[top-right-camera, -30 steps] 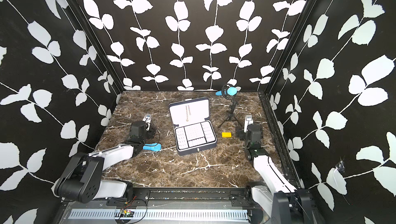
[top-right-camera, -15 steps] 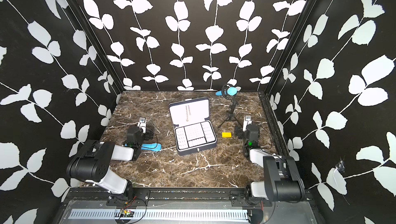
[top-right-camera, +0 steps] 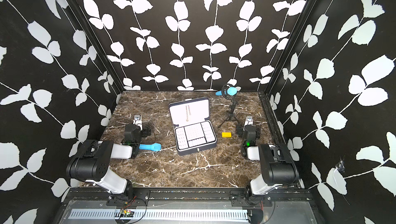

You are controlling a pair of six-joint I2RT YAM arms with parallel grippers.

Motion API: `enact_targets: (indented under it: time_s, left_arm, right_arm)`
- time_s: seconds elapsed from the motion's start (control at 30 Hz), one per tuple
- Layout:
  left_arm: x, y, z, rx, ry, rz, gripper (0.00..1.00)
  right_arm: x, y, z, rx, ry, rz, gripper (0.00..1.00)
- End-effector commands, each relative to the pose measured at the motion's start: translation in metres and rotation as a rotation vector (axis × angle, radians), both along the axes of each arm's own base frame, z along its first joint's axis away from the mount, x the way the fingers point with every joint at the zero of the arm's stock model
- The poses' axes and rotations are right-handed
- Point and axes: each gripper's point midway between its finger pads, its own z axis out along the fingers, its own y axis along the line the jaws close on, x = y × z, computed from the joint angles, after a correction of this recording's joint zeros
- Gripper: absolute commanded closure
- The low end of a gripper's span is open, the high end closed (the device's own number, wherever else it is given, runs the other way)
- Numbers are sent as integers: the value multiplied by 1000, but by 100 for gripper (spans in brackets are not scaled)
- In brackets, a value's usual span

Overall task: Put jewelry chain into jewelry box
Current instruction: Reset both arms

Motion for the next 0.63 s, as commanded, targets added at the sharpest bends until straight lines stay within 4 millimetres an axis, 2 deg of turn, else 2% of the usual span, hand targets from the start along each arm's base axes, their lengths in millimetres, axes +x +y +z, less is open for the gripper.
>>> enact_targets:
  time_s: [0.0, 0.13, 0.6]
  left_arm:
    - [4, 2, 14, -11, -45, 12, 2]
    - [4, 2, 14, -11, -46, 12, 2]
    - [4, 2, 14, -11, -42, 14, 2]
  right_arm:
    - [1, -3, 10, -1, -38, -26, 1]
    - [4, 3, 11, -26, -32, -5, 1]
    - [3, 4, 11, -26, -28, -1, 1]
